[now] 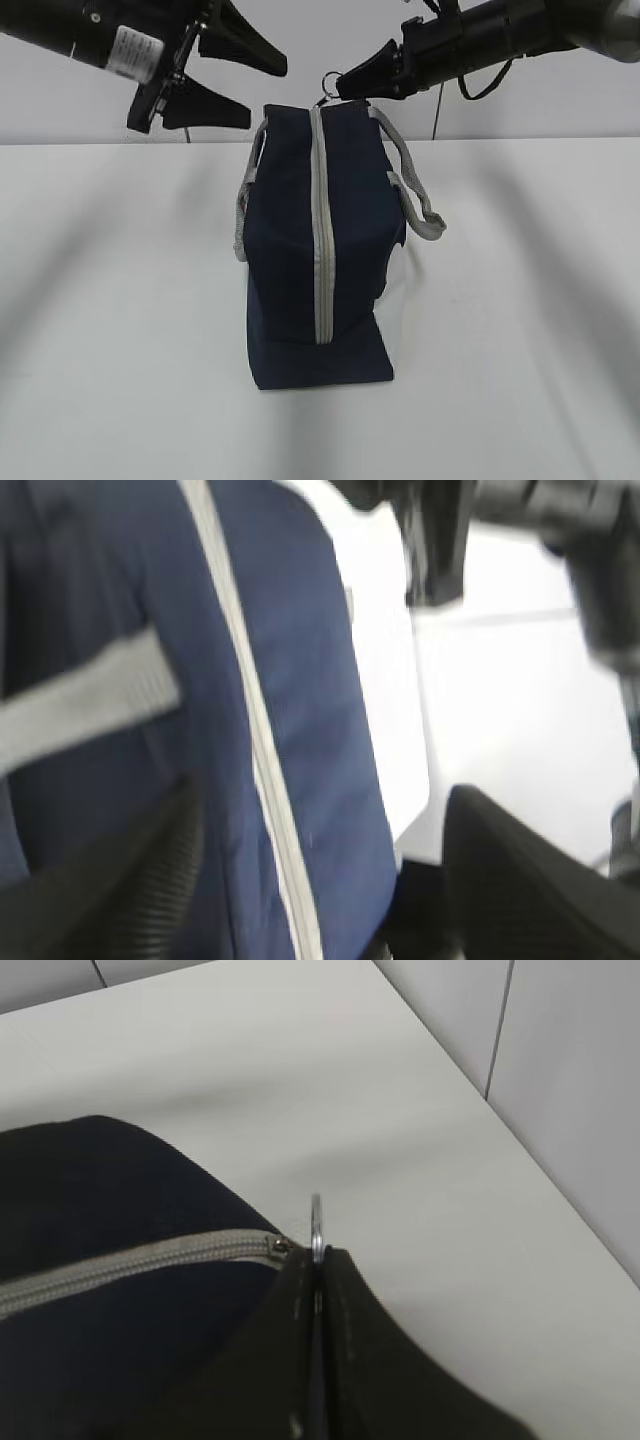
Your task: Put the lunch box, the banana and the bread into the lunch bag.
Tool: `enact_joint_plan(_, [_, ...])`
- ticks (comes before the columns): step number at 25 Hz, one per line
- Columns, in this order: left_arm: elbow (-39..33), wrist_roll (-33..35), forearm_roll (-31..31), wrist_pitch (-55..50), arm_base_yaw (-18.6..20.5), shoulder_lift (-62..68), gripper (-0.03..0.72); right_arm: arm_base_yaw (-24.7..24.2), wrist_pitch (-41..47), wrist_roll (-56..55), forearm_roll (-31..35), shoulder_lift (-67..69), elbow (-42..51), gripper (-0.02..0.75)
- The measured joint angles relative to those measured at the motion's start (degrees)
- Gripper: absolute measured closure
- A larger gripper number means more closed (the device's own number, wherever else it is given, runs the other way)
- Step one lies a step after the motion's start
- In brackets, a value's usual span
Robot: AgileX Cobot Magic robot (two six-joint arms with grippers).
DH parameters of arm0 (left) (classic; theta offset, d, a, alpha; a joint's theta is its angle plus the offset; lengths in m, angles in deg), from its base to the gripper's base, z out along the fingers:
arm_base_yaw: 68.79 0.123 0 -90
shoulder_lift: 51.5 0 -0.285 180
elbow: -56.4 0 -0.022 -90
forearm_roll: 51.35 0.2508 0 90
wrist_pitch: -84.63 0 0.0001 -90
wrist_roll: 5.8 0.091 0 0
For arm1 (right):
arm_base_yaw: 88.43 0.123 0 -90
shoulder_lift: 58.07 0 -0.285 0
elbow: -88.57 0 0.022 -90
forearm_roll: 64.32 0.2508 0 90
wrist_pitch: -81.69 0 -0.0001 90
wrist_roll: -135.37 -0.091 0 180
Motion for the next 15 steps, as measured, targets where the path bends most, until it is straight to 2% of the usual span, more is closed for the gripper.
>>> enact_joint_plan(3, [2.8, -1.6, 0.0, 3.3, 0.1, 1.6, 0.234, 0.0, 0.0, 0.1, -0.4, 0.0, 0.0, 0.754])
enact_joint_plan(10, [12.2, -6.0, 0.5, 4.2, 0.1, 11.8, 0.254, 0.0, 0.0, 0.0, -0.4, 0.0, 0.0, 0.754])
enact_joint_plan(15, [19.8, -11.8, 9.2, 4.0, 0.1, 17.1, 0.254, 0.0, 0.0, 0.1, -0.5, 0.0, 0.0, 0.754])
